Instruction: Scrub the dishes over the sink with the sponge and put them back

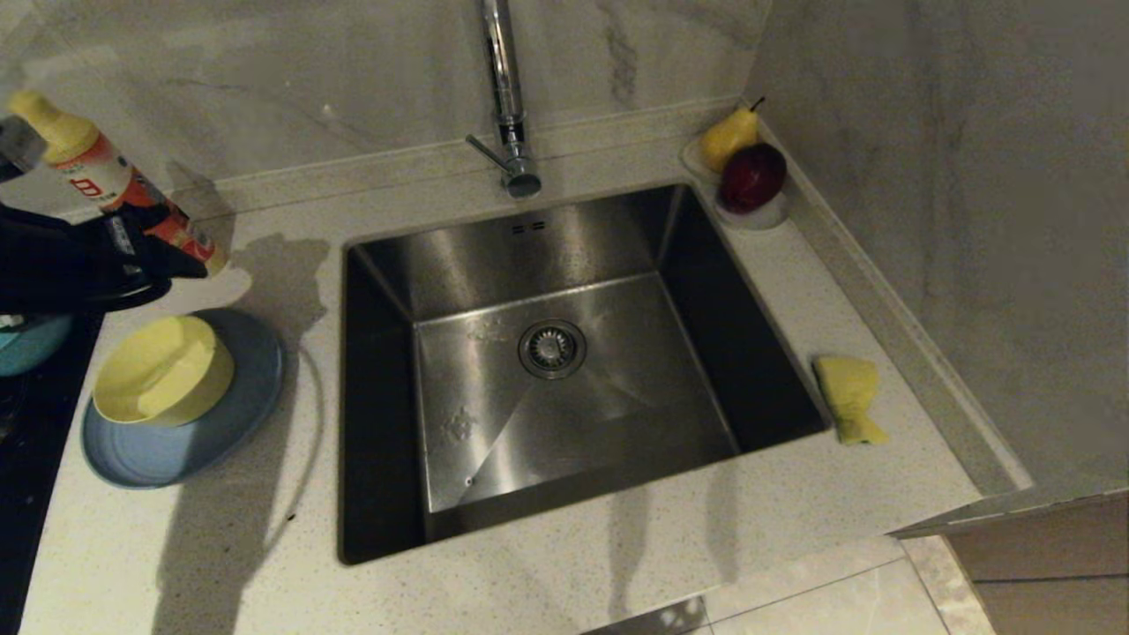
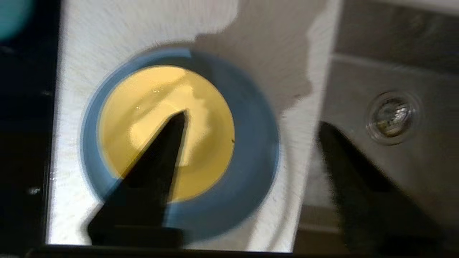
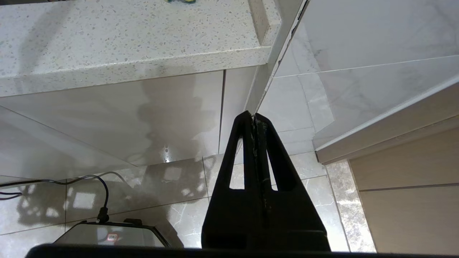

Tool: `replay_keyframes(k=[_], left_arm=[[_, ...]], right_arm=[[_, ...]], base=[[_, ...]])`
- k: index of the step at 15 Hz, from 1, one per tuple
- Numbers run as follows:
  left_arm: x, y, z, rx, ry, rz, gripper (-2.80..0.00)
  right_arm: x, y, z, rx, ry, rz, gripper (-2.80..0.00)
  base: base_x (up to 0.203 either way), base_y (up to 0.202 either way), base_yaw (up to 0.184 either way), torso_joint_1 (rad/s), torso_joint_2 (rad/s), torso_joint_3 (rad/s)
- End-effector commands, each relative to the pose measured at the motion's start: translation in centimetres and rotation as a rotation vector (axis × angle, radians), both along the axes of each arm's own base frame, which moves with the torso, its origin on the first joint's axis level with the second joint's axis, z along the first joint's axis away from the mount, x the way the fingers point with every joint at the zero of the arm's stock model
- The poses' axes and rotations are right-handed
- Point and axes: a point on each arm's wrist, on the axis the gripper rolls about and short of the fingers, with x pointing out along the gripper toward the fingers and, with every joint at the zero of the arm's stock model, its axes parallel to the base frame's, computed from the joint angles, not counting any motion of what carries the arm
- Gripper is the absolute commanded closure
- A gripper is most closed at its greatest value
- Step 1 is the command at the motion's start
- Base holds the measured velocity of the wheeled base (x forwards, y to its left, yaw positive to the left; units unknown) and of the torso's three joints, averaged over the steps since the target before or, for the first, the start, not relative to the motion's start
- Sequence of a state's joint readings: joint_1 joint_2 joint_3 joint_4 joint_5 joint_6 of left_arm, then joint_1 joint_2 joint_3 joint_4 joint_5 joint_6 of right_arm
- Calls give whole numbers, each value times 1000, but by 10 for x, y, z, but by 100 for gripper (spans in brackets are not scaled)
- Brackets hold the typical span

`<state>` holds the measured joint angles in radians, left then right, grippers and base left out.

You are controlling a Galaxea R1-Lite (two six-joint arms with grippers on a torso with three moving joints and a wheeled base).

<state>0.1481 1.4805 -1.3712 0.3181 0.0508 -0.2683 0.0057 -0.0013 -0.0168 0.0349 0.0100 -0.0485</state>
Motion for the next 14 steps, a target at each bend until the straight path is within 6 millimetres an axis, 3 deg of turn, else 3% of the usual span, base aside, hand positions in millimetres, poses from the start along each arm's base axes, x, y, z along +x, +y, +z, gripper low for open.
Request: replay_keyframes(k=[1, 5, 8, 14], left_arm=[[-39, -5, 23, -2, -82, 10, 0], [-53, 3, 25, -62, -77, 111, 0], [-37, 15, 14, -86, -41, 223, 0], [-5, 74, 21, -88, -56, 418, 0]], right_arm=[[0, 0, 0, -1, -1, 1, 0], [0, 0, 0, -1, -1, 1, 0], [0, 0, 0, -1, -2, 1, 0], [0, 0, 0, -1, -2, 1, 0]], base=[[0, 0, 0, 0, 0, 0], [0, 0, 0, 0, 0, 0], [0, 0, 0, 0, 0, 0], [0, 0, 0, 0, 0, 0]])
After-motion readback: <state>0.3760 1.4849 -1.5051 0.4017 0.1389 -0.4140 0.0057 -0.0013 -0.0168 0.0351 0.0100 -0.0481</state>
